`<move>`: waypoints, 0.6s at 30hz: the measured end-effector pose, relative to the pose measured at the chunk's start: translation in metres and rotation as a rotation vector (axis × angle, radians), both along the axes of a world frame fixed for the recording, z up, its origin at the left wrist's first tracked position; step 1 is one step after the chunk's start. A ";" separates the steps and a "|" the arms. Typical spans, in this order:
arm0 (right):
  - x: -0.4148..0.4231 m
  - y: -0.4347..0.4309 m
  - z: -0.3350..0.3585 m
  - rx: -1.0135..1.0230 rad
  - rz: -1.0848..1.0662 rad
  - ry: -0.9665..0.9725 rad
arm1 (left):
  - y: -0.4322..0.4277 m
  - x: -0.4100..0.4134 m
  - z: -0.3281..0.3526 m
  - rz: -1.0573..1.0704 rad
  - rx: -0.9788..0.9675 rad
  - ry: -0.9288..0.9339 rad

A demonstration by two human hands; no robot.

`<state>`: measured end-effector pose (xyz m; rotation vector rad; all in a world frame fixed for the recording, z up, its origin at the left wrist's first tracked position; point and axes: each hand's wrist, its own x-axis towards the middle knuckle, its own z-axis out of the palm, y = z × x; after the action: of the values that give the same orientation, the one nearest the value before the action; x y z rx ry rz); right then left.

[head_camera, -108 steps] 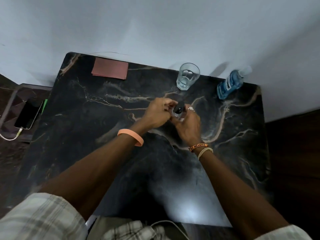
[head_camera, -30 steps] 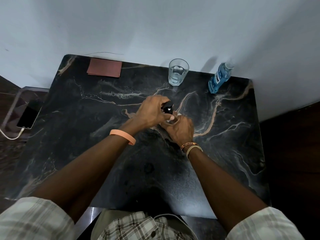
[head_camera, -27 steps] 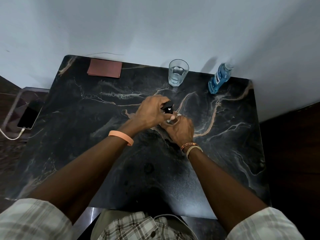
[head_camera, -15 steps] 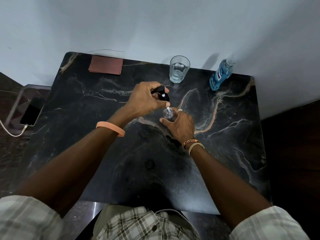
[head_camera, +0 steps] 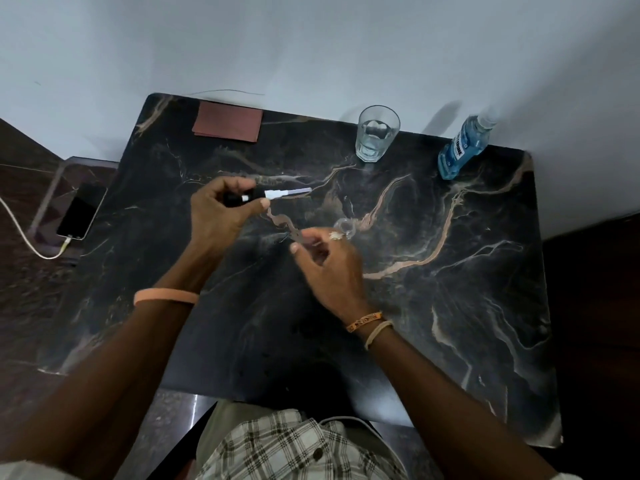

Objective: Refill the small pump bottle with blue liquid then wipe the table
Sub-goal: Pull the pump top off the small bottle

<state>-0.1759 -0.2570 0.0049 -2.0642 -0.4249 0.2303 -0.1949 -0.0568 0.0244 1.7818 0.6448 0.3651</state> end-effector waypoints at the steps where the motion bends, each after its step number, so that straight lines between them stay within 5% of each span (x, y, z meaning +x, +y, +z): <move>1: -0.004 0.012 -0.004 0.006 0.059 0.069 | -0.003 -0.007 -0.010 0.079 -0.029 0.001; 6: -0.006 0.073 -0.022 0.123 0.068 0.599 | -0.015 -0.035 -0.055 0.350 -0.122 0.095; 18: -0.006 0.105 -0.051 -0.057 0.123 0.572 | -0.003 -0.051 -0.091 0.141 0.165 0.313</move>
<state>-0.1816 -0.1520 -0.0462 -1.9190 -0.1908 0.8869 -0.2460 -0.0598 -0.0664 1.9763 0.9885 0.2408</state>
